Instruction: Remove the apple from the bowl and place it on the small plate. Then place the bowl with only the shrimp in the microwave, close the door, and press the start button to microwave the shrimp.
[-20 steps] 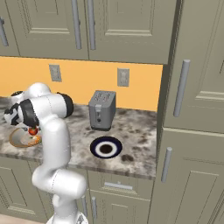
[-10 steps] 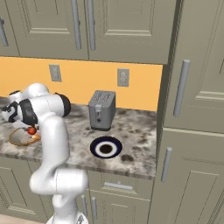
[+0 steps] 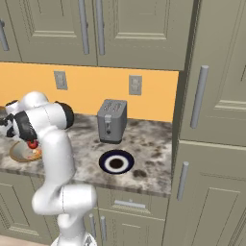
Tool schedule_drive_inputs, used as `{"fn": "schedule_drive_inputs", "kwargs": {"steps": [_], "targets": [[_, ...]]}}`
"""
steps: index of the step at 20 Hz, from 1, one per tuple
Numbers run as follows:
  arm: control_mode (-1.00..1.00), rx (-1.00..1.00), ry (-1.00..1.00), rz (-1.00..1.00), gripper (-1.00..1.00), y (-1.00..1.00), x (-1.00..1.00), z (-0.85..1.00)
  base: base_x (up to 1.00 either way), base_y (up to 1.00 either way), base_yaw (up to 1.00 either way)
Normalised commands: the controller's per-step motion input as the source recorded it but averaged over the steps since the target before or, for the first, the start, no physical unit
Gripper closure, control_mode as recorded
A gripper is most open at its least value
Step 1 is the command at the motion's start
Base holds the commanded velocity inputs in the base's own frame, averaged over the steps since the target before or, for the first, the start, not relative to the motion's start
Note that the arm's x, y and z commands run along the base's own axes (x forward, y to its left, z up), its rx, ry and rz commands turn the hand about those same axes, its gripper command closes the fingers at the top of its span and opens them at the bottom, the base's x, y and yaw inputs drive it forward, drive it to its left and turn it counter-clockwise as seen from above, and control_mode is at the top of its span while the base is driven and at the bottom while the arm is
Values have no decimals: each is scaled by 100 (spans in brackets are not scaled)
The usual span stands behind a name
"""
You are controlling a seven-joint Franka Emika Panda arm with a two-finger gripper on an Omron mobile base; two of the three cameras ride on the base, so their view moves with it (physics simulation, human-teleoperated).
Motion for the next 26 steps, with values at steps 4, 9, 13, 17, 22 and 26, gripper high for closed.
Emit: {"fn": "schedule_drive_inputs", "kwargs": {"steps": [4, 9, 13, 17, 22, 26], "targets": [[-100, 0, -37, -1, 100, -50, -45, 45, 0, 0, 0], [-100, 0, -37, -2, 100, -86, -71, 57, 0, 0, 0], [-100, 0, -13, -11, 100, -100, -47, 54, 0, 0, 0], [-100, 2, -2, -11, 100, -100, -27, 63, 0, 0, 0], [-100, 13, 2, -14, 100, -100, -22, 28, 0, 0, 0], [-100, 17, 1, -16, 100, -100, -22, -4, 0, 0, 0]]}}
